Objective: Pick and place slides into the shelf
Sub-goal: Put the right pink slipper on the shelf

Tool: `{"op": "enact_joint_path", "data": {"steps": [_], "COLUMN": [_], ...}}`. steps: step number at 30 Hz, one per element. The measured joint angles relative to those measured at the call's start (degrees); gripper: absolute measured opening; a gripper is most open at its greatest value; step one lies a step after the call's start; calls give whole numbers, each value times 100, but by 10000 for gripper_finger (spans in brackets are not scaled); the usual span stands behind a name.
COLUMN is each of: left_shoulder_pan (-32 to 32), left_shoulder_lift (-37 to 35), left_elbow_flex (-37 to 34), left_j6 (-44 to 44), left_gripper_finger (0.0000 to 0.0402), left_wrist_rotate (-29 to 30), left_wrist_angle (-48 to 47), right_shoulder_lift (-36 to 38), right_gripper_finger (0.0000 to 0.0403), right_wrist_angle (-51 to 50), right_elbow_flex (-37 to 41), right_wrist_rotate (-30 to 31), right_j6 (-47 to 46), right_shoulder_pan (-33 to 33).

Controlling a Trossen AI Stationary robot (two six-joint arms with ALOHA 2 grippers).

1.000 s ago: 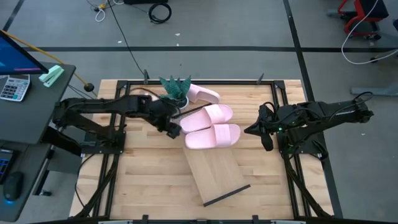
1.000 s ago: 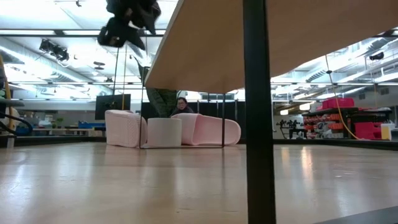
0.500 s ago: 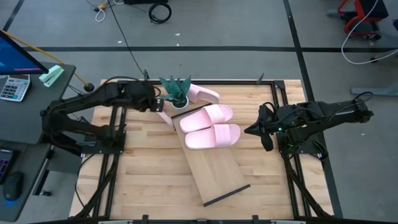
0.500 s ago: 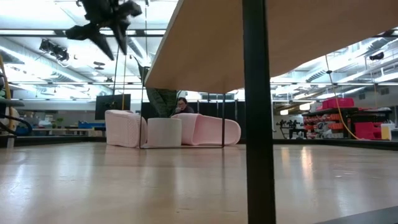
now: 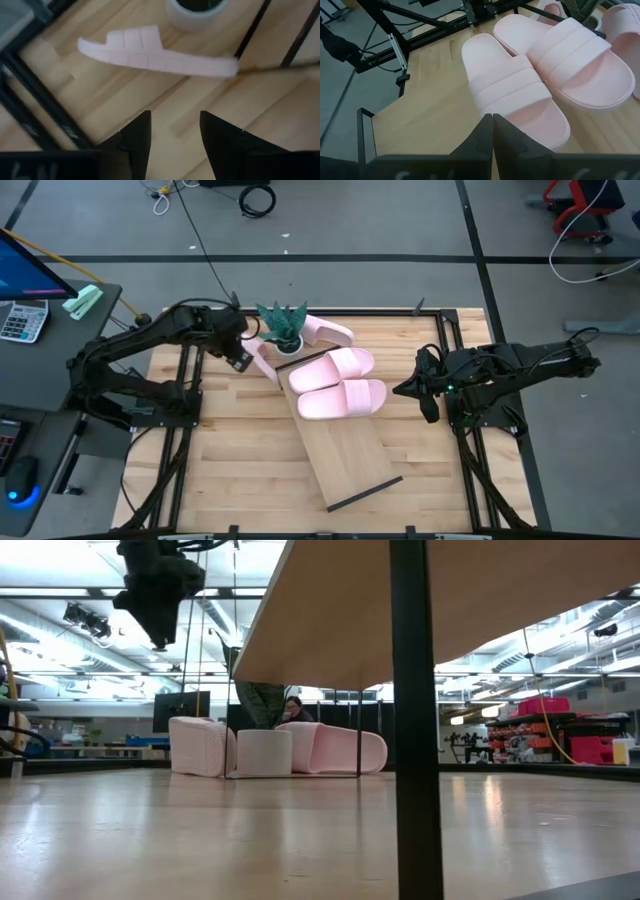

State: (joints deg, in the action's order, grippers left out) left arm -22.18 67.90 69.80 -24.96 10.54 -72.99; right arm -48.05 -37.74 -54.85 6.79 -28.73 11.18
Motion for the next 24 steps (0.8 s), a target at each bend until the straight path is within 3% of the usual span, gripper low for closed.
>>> {"op": "enact_joint_path", "data": {"steps": [5,14,20,24], "left_shoulder_pan": [281,738,932,997], "left_shoulder_lift": [0,0,0,0], "left_elbow_flex": [0,0,0,0], "left_j6": [895,279,6,6], "left_gripper_finger": [158,131,126,130], "left_wrist_rotate": [94,99,101,110], "left_wrist_angle": [-68,-35,43,102], "right_shoulder_lift": [0,0,-34,-158], "right_gripper_finger": [15,14,14,18], "right_wrist_angle": [0,2,8,98], "right_elbow_flex": [0,0,0,0], "right_wrist_rotate": [0,358,341,-335], "right_j6": [-2,-22,113,282], "right_shoulder_pan": [0,-109,-862,-1596]}}
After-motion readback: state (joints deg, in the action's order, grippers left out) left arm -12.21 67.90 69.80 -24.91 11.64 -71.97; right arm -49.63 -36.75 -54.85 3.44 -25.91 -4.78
